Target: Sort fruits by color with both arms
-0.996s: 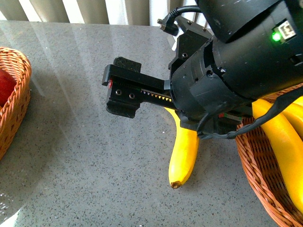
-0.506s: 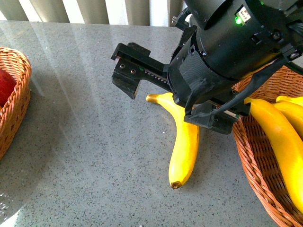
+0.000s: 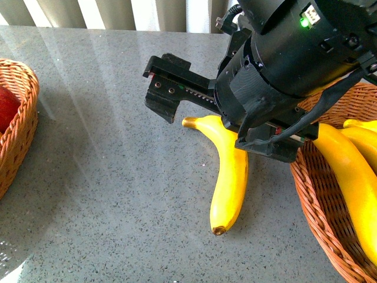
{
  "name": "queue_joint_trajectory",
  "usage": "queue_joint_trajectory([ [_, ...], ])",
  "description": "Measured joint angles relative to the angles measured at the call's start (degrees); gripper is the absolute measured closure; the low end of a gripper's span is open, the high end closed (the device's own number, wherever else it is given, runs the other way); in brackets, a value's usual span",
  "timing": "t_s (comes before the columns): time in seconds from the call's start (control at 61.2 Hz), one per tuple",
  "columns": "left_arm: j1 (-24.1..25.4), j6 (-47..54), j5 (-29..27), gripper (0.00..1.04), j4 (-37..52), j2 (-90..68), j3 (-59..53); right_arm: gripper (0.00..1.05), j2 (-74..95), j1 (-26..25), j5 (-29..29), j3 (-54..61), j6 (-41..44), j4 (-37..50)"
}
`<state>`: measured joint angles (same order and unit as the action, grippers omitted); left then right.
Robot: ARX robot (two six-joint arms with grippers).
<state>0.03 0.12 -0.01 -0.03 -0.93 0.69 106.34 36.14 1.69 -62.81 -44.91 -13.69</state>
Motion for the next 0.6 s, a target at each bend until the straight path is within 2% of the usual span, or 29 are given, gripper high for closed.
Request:
queue_joint_trajectory([
  [0.604,0.0,0.0,0.0,0.09,0.0,0.0,0.0,0.09,2.32,1.7,1.14,-1.11,-4.85,-3.3],
])
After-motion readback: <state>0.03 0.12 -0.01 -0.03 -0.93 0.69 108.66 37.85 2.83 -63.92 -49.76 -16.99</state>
